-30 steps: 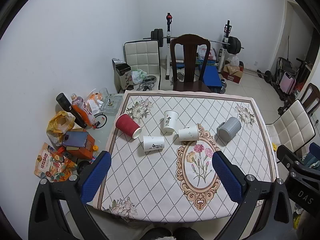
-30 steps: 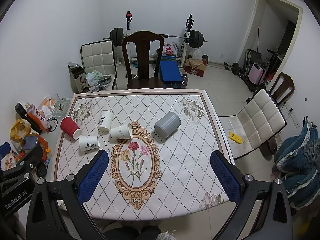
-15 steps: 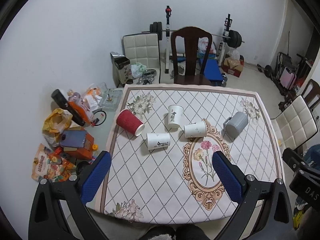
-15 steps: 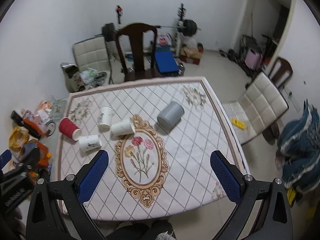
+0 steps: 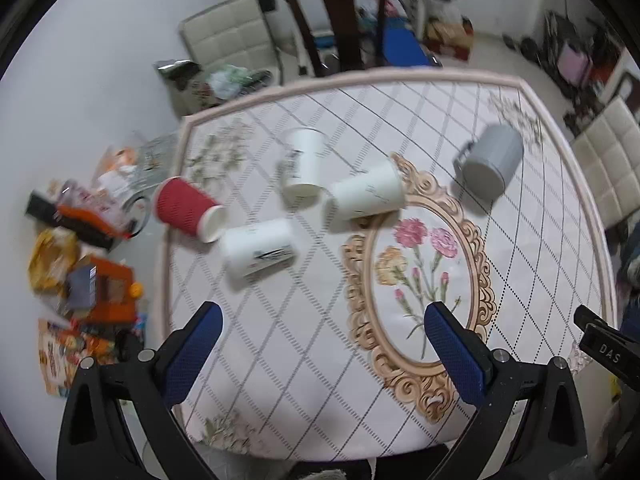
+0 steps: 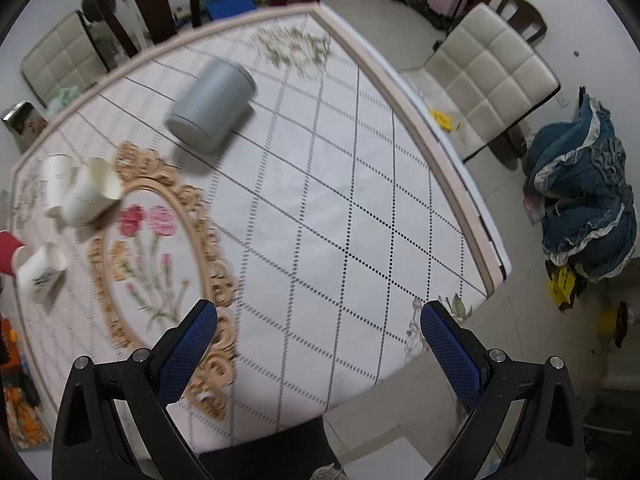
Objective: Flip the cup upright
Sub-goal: 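Move the left tool toward the grey mug lying on its side, then close the left gripper around the grey mug's body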
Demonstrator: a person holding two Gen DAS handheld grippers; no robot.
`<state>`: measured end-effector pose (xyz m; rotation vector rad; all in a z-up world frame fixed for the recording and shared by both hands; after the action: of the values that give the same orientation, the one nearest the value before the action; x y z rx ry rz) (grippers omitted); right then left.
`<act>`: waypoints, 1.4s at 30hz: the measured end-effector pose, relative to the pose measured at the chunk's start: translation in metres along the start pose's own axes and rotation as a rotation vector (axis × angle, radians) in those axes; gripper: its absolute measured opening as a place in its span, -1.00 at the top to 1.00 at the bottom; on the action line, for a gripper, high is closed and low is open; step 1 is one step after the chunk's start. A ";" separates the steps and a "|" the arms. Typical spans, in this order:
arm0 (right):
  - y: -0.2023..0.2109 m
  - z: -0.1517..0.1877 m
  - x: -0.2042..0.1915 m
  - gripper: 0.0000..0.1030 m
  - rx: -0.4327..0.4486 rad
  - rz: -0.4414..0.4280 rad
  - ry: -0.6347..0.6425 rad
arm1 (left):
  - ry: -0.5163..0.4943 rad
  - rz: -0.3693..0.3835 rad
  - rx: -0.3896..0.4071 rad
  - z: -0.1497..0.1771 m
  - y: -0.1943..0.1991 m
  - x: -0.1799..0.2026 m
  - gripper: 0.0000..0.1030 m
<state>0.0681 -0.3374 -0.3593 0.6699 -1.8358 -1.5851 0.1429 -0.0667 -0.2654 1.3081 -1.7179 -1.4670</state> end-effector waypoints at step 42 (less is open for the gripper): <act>-0.202 -0.168 0.060 -0.99 -0.204 0.100 -0.047 | -0.538 0.190 -0.194 -0.186 -0.184 0.237 -0.61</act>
<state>0.1465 -0.5252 -0.5356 0.4458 -1.6835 -1.7054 0.2697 -0.3504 -0.4334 0.6597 -1.8923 -1.9282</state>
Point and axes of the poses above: each gripper's, at about its wrist camera, not at the fingertips, and y roughly against the way its jaws point, x to its right, z to its underside, the point moved 8 cm from there along -y, roughly the way its jaws point, and after that the axes turned 8 degrees about -y, right-handed, at the moved point
